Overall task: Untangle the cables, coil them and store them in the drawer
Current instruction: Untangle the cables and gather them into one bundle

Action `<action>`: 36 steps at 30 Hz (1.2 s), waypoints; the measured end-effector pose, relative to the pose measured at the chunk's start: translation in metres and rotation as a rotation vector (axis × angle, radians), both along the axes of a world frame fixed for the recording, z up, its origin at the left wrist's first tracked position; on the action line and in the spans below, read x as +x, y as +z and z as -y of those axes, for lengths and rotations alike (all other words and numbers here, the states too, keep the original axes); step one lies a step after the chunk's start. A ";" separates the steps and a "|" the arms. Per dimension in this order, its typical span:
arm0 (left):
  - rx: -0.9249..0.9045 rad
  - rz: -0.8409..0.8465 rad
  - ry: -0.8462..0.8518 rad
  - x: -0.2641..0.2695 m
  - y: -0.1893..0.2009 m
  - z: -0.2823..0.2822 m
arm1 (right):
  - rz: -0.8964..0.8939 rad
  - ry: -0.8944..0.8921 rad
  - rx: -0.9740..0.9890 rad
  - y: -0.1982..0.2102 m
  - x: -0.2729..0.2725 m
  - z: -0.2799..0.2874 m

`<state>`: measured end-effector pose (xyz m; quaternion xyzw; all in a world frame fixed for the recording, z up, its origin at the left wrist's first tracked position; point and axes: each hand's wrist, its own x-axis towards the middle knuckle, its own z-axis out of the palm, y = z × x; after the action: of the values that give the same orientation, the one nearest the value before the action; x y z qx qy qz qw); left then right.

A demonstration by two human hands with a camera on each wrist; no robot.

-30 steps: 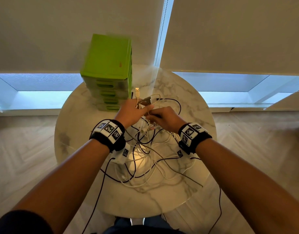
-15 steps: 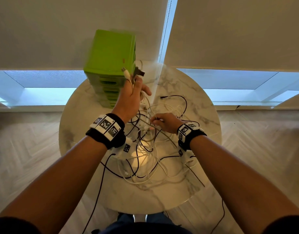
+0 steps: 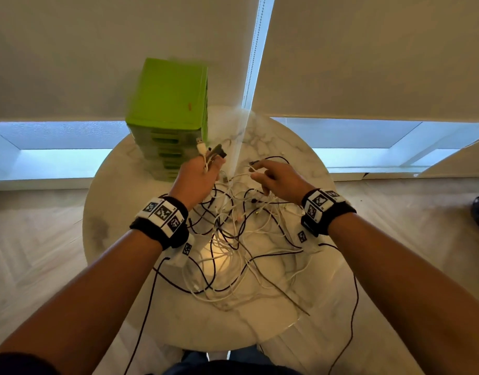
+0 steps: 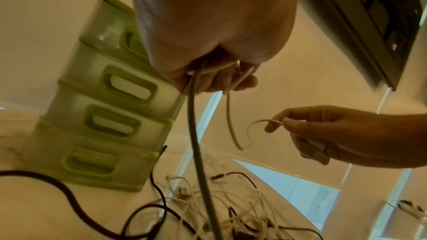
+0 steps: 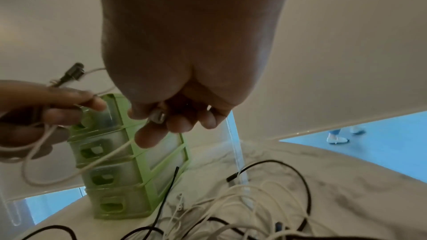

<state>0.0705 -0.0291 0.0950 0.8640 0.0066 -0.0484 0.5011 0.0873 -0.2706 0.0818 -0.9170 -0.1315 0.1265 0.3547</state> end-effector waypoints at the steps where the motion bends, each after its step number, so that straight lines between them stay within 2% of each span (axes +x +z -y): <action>1: -0.030 0.000 -0.033 -0.002 -0.002 0.006 | -0.032 0.022 -0.047 0.004 -0.006 0.006; 4: -0.080 0.022 -0.126 -0.006 0.002 0.030 | -0.115 0.089 -0.328 0.000 -0.023 0.035; 8: -0.038 0.110 -0.300 -0.015 0.015 0.065 | -0.326 0.010 -0.611 -0.011 -0.068 0.079; 10: -0.026 0.118 -0.411 -0.022 0.015 0.084 | -0.362 -0.070 -0.585 -0.017 -0.096 0.092; 12: -0.043 0.095 -0.496 -0.029 0.009 0.103 | -0.324 -0.113 -0.435 -0.017 -0.124 0.090; 16: -0.103 0.047 -0.559 -0.047 -0.003 0.138 | -0.170 -0.069 -0.230 -0.014 -0.164 0.058; 19: -0.096 0.051 -0.626 -0.058 -0.004 0.156 | -0.138 -0.131 -0.138 -0.011 -0.181 0.042; 22: -0.070 0.057 -0.688 -0.062 -0.005 0.167 | -0.006 -0.157 -0.222 -0.012 -0.194 0.054; 25: -0.041 0.026 -0.658 -0.058 -0.008 0.170 | 0.055 -0.241 -0.332 -0.021 -0.211 0.088; 29: 0.000 -0.004 -0.692 -0.059 -0.015 0.175 | -0.218 -0.389 -0.431 -0.041 -0.236 0.135; 34: 0.018 0.013 -0.705 -0.066 -0.027 0.184 | -0.571 -0.395 -0.602 -0.066 -0.263 0.157; 36: 0.007 0.005 -0.676 -0.067 -0.027 0.189 | -0.654 -0.394 -0.668 -0.078 -0.268 0.165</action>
<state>0.0033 -0.2184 0.0678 0.8192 -0.2813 -0.2097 0.4537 -0.1803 -0.4357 0.0040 -0.9002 0.2097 0.3729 0.0819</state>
